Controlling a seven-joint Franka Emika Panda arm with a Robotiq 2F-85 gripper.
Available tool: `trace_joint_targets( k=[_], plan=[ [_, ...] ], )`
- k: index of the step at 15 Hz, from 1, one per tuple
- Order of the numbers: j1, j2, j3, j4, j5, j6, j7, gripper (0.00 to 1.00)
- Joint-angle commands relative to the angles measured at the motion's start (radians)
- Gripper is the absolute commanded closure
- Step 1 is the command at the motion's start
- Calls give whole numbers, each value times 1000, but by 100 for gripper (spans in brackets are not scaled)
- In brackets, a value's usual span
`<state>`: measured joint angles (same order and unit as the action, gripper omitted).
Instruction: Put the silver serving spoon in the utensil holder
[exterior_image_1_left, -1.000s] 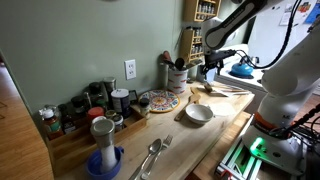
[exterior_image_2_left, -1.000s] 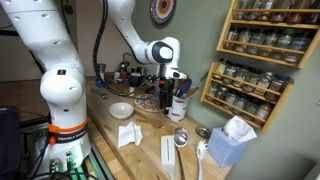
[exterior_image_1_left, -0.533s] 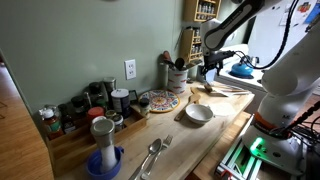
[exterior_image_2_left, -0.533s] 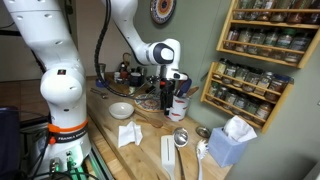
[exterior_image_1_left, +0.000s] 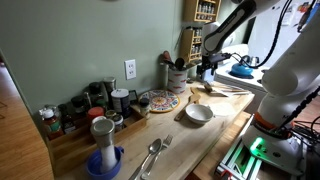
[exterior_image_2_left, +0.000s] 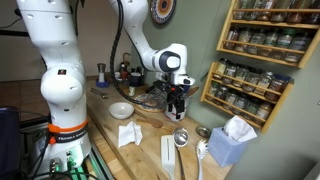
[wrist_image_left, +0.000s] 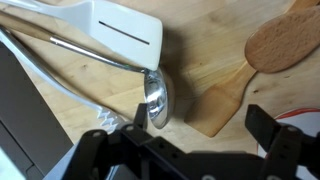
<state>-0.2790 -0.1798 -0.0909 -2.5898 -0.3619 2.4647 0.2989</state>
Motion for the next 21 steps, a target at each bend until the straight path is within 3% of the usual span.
trace_joint_targets(
  k=[1,8,11,18,19,20,21],
  plan=[
    [15,89,-77,15,97,118,-169,0],
    [36,168,-133,24,472,160,-535,0],
    [30,186,-139,45,574,160,-633,0],
    [7,252,-148,93,701,166,-752,0],
    [3,260,-146,98,714,165,-756,1],
    [0,266,-144,102,730,162,-764,18],
    [-4,274,-143,105,736,163,-764,26]
  ],
)
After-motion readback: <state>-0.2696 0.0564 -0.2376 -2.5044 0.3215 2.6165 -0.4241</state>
